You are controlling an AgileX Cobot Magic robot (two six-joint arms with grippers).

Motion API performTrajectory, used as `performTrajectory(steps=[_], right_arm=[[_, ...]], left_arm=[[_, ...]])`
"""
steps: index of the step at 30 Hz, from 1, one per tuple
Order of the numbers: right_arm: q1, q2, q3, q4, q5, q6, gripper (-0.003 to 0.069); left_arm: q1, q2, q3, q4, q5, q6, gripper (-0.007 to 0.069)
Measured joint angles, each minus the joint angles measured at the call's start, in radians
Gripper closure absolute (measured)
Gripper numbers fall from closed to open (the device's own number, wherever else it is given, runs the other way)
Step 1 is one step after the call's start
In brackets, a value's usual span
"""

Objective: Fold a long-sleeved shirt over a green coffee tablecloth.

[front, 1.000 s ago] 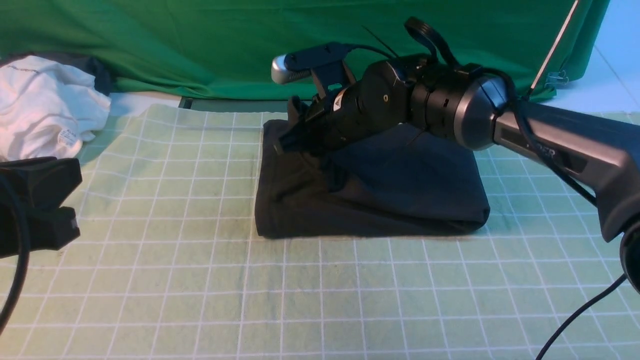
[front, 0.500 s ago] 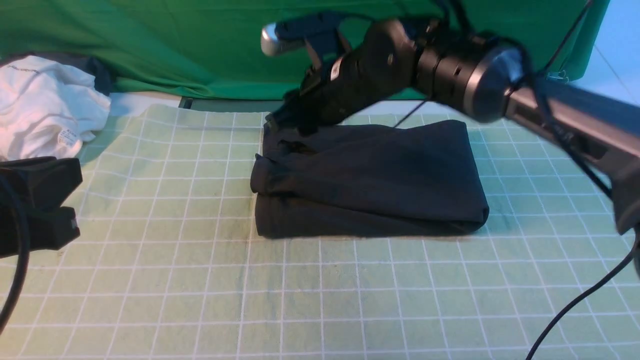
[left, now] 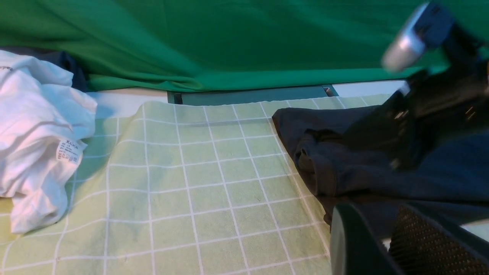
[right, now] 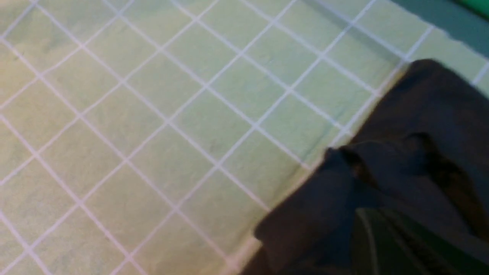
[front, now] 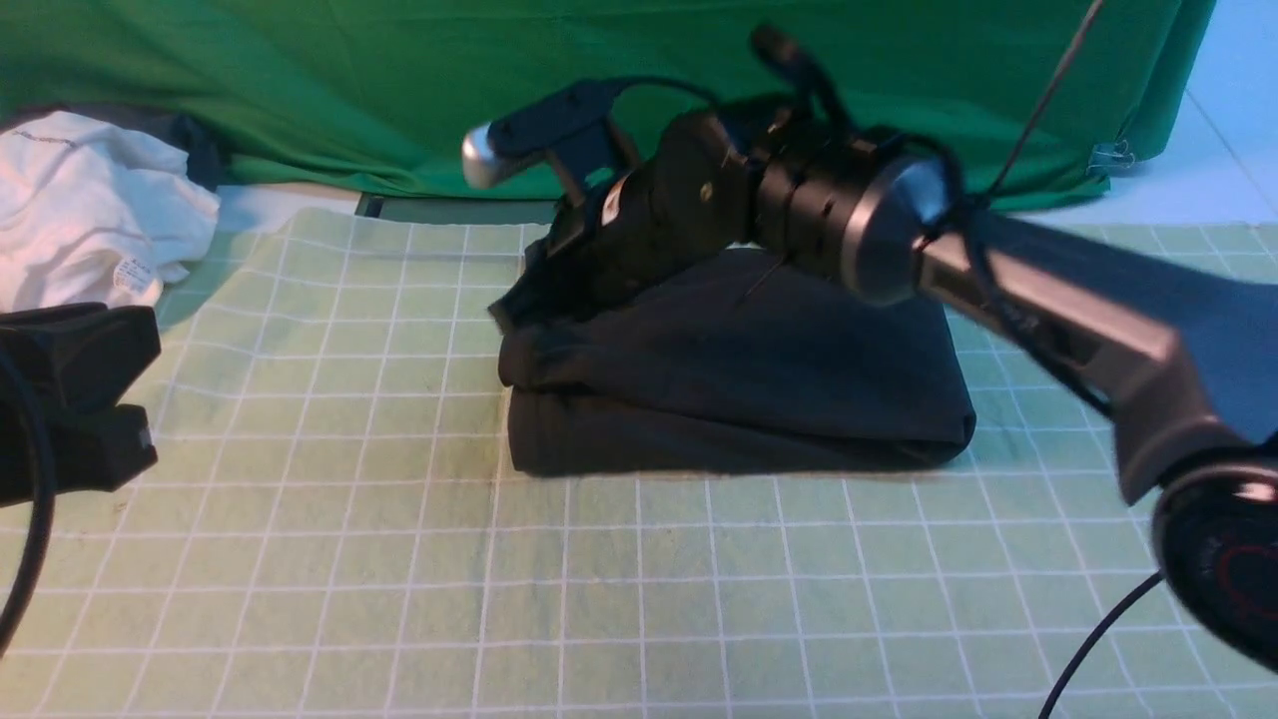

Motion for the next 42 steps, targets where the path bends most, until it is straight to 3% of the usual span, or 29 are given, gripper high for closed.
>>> performTrajectory(steps=[6, 12, 17, 20, 25, 30, 37, 42], right_arm=[[0.041, 0.062, 0.007, 0.0, -0.094, -0.062, 0.0639], [0.043, -0.058, 0.007, -0.018, 0.015, -0.098, 0.0637], [0.043, -0.264, 0.005, -0.167, 0.136, -0.121, 0.0636], [0.043, -0.418, 0.004, -0.338, 0.293, -0.124, 0.0643], [0.04, -0.58, 0.006, -0.567, 0.548, 0.005, 0.0648], [0.01, -0.756, 0.072, -0.653, 0.69, 0.04, 0.0648], [0.004, -1.155, 0.457, -0.666, 0.636, 0.089, 0.0648], [0.003, -1.474, 0.891, -0.595, 0.333, 0.172, 0.0648]], left_arm=[[0.0, -0.009, 0.0, 0.0, 0.0, 0.0, 0.051], [0.0, -0.132, 0.0, 0.025, 0.0, 0.039, 0.051], [0.0, -0.281, 0.039, 0.033, -0.02, 0.093, 0.0567], [0.0, -0.411, 0.145, 0.033, -0.064, 0.1, 0.0646], [0.0, -0.588, 0.282, 0.052, -0.157, 0.104, 0.0664], [0.0, -0.659, 0.354, 0.082, -0.258, 0.108, 0.0663], [0.0, -0.657, 0.359, 0.116, -0.277, 0.108, 0.0662], [0.0, -0.657, 0.359, 0.121, -0.273, 0.108, 0.0661]])
